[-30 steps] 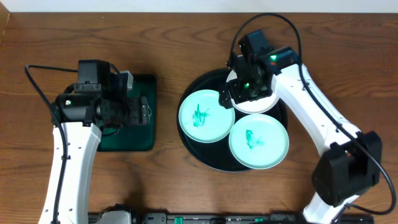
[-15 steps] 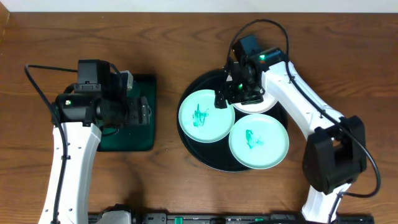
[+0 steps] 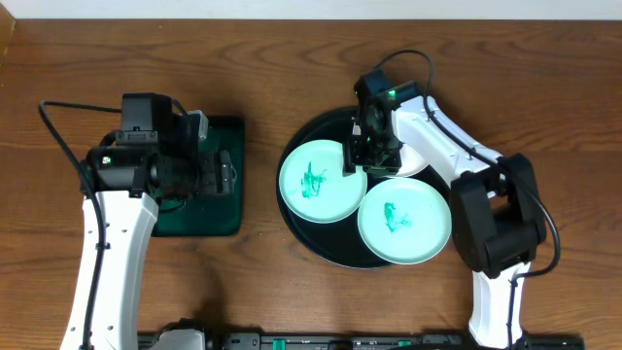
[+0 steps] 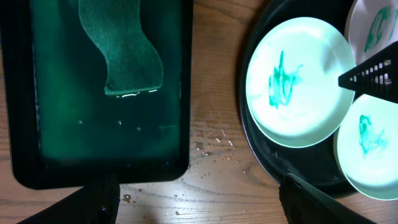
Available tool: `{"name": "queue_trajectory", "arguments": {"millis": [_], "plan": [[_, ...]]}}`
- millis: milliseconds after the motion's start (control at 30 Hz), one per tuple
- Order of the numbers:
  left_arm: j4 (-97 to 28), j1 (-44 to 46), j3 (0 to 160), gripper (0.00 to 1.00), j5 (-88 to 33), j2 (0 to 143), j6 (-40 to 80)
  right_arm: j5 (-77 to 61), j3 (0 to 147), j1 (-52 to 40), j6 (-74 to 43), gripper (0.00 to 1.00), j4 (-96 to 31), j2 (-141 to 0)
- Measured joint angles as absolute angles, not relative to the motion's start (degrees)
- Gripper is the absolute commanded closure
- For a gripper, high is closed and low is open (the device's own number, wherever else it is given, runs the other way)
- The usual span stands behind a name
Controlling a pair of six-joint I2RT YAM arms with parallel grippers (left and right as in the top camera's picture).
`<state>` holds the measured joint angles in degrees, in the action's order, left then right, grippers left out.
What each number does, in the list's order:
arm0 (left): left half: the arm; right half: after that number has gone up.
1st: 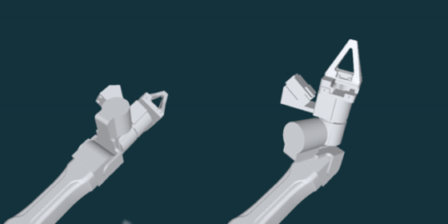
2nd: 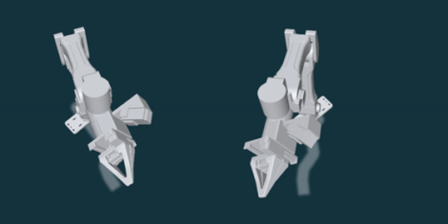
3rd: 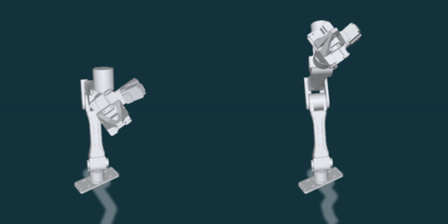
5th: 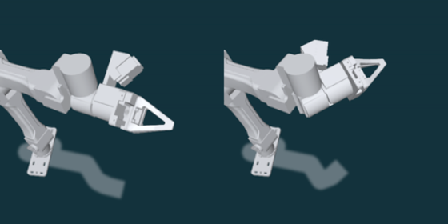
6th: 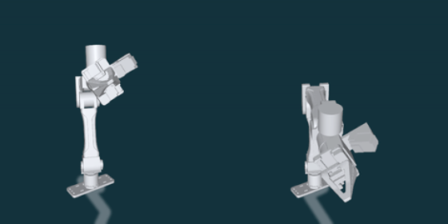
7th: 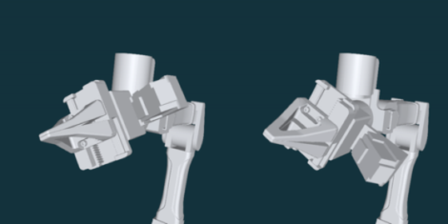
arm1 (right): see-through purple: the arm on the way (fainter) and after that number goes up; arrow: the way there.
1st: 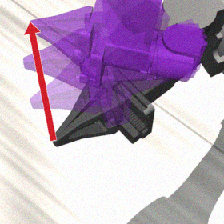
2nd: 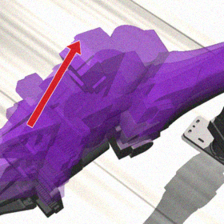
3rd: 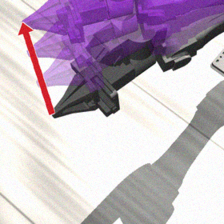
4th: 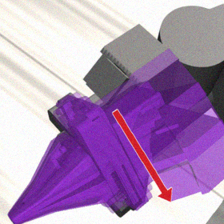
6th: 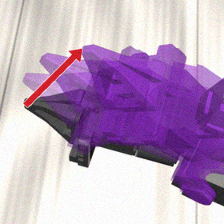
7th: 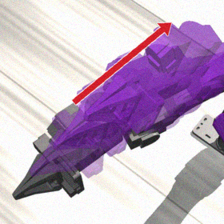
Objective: Clean dirty plates on tray and stack at the side
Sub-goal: 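Grip the top plate rim with the right gripper and tilt it up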
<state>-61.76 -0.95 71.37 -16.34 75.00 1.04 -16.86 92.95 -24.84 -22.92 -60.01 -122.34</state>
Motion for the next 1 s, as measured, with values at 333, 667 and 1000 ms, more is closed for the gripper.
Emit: {"name": "queue_trajectory", "arguments": {"millis": [333, 667, 1000], "plan": [[-61.8, -1.0, 71.4, 0.18, -16.3, 75.0, 1.0, -16.2, 92.9, -24.8, -23.8, 0.60, -56.1, -123.2], [-61.8, -1.0, 71.4, 0.17, -16.3, 75.0, 1.0, -15.6, 92.4, -25.0, -23.9, 0.70, -54.1, -123.2], [-61.7, -1.0, 71.4, 0.18, -16.3, 75.0, 1.0, -16.3, 87.7, -26.8, -24.8, 0.99, -51.8, -123.0]]}}
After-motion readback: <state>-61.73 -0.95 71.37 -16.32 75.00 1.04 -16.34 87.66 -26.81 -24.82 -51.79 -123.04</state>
